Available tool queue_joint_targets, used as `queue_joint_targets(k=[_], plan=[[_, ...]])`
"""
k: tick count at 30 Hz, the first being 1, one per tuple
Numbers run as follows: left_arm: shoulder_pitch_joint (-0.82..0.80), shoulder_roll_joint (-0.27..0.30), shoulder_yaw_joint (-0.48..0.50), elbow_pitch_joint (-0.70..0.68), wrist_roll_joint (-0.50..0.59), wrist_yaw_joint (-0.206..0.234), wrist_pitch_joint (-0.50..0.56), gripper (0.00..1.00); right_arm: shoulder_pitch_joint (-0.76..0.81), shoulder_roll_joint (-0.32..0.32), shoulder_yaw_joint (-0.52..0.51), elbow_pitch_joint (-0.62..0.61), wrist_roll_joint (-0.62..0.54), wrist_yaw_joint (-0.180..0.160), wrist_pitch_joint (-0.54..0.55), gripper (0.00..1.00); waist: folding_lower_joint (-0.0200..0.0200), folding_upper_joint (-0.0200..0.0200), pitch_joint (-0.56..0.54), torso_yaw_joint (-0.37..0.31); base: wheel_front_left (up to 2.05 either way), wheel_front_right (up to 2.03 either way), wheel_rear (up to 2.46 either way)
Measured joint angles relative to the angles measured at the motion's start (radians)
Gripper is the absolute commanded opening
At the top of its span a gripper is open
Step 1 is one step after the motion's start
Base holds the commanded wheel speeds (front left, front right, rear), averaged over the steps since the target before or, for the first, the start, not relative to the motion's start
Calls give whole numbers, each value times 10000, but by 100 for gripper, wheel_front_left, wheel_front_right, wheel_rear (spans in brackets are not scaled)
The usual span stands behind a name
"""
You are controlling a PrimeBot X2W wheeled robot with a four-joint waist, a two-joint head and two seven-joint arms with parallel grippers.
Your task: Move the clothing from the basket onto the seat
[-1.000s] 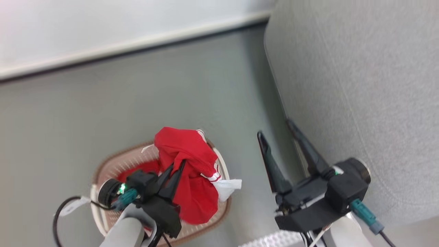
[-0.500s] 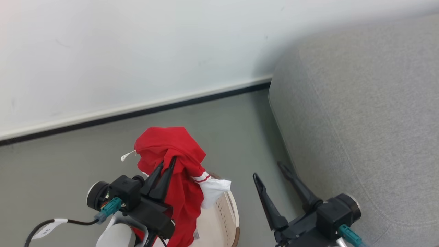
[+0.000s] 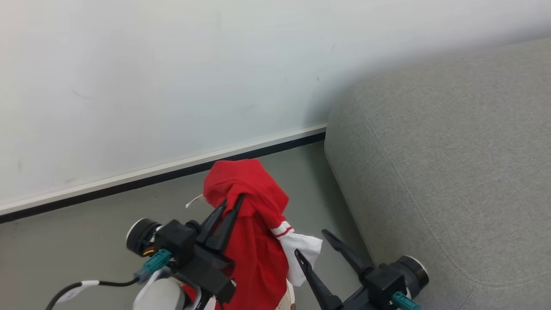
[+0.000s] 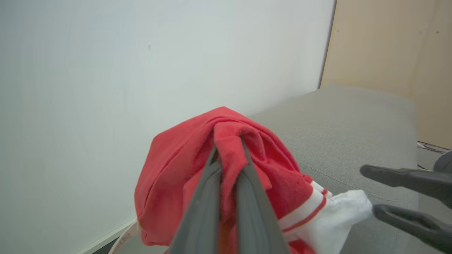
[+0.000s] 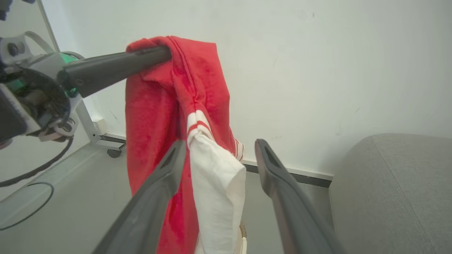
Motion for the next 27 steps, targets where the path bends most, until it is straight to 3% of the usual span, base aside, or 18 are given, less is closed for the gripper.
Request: queue_joint_targets(k=[10,19,20,21,22,27], plan=[[-430,-84,-999,-309,77,-73,0,0,-949,215,558,1273,290,0,2,100,0,1,-190,-102,0,0,0],[-726,-121,-1887,-274,-84,-82,0,0,-1213,472,535,1708,213,0,2,100,0,1,-256,-60,0,0,0],[-726,-115,-1996,-255,-105,-84,0,0,-1204,470,569,1753,173,0,2,96,1,1,-261,-57,0,0,0],[-730,-104,-2080,-242,-148,-84,0,0,-1200,479,568,1739,174,0,2,40,0,1,-264,-53,0,0,0],[-730,-104,-2080,-242,-148,-84,0,0,-1200,479,568,1739,174,0,2,0,0,1,-264,-53,0,0,0],[-739,79,-2268,-130,-314,-84,0,0,-1148,502,316,1450,167,0,2,0,0,1,-250,-51,0,0,0]])
